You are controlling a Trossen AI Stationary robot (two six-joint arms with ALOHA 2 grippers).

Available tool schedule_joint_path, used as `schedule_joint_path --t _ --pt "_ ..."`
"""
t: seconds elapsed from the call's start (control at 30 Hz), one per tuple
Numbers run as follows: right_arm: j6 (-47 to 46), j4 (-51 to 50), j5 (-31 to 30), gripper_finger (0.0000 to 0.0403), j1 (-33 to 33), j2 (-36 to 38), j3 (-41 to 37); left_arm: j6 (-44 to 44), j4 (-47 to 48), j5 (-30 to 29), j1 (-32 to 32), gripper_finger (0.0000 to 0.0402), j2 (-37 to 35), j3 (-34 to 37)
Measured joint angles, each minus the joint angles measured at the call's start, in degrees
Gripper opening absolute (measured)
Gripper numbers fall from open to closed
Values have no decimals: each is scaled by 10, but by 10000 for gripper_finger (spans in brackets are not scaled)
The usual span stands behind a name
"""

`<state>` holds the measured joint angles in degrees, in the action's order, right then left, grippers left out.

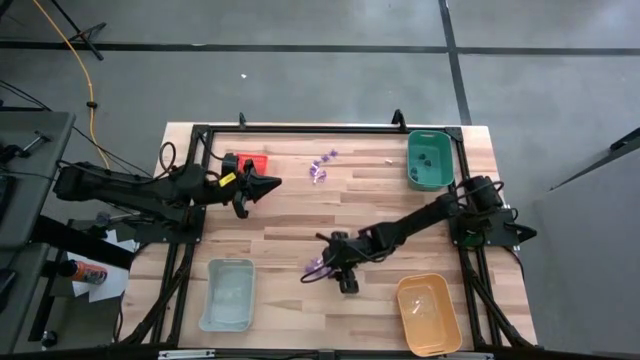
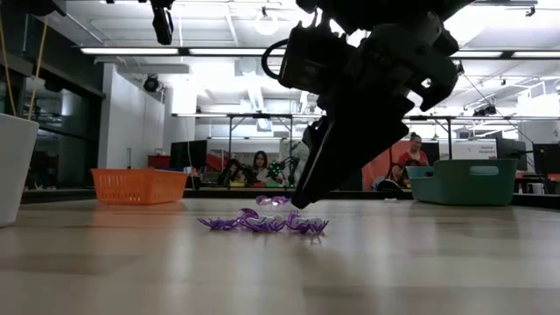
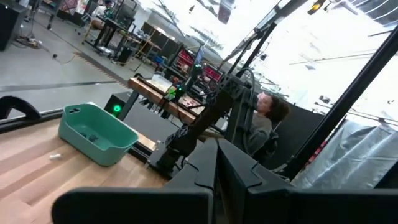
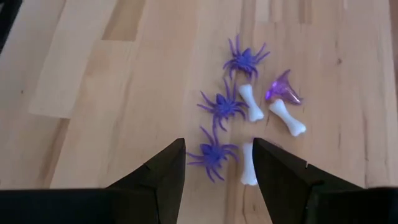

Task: Sort Halloween decoration
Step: Put the white bone toy into the orange bin

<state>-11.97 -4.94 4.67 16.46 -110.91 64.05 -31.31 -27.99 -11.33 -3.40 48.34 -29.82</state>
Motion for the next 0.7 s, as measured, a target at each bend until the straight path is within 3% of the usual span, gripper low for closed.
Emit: schedule_joint_path --t 0.37,0.57,0.7 --pt "-16 -5 -1 181 -15 -6 0 0 3 0 0 0 0 0" --pt "-15 -7 -53 181 -23 -6 0 0 9 0 0 0 0 0" --pt "-32 -16 -49 181 -32 0 0 0 13 0 0 0 0 0"
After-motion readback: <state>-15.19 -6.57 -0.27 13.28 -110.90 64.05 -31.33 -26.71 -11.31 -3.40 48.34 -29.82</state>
